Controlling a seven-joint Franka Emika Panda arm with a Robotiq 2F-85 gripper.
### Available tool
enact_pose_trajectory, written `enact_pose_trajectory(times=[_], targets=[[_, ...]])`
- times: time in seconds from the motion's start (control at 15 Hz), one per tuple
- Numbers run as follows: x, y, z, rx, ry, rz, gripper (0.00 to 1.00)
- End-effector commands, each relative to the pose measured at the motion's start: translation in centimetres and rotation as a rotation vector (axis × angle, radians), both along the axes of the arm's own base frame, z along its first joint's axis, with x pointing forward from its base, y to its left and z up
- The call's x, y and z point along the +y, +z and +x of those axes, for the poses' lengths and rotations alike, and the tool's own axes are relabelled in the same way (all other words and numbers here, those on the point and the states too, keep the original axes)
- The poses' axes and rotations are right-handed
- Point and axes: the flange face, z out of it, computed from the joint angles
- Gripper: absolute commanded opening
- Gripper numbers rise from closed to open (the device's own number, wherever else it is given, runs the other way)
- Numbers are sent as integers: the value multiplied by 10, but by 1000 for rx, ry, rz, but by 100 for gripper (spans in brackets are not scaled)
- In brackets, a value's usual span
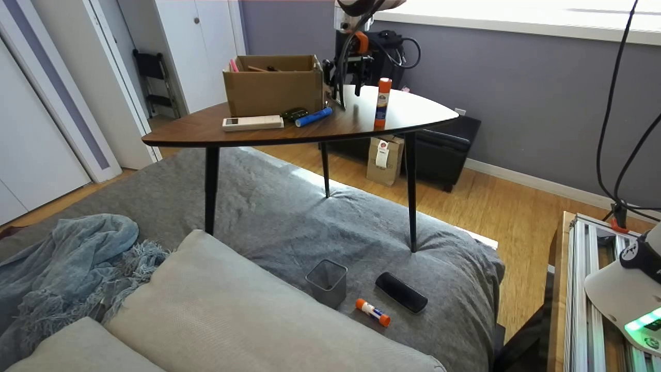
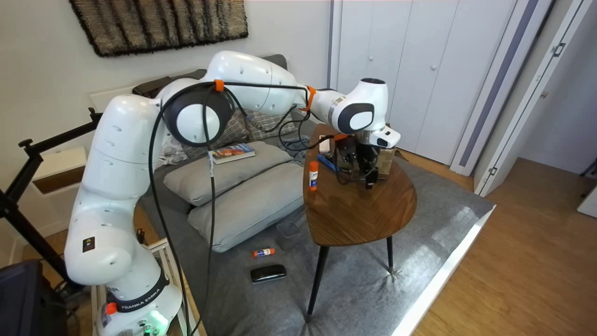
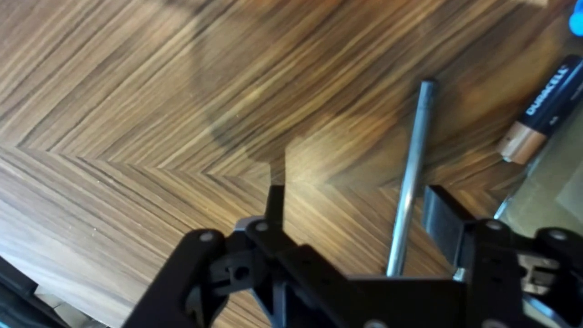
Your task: Pick up the blue pen from the table and put it in the cardboard box, pick up the black pen from the table and put it in the cardboard box
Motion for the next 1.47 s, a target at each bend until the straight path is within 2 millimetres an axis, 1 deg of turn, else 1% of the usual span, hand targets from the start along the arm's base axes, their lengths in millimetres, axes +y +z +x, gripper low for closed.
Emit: enact_pose_trajectory(times=[0.0,0.07,0.2,0.27,0.47,0.6,0.67,0.8,0.93,1.0,1.13,1.2,1.27,1.33,1.4], targets=[[1,2,7,-15,5,-2,81],[2,2,7,-10,8,1,81],[2,-1,8,-7,13,19,82],[2,-3,8,1,12,17,80],[1,-11,9,20,14,23,66],[0,-13,9,27,13,25,64],[0,-11,9,23,9,26,44],[-2,-8,8,22,5,20,38],[-2,-6,8,17,5,18,26],[-3,-5,8,15,3,18,17],[-4,-6,7,17,-1,16,5],[-4,-5,7,15,-2,15,1],[-5,-5,7,16,-3,15,0],[-6,-4,6,14,-8,16,0],[-8,-1,5,1,-30,19,2]])
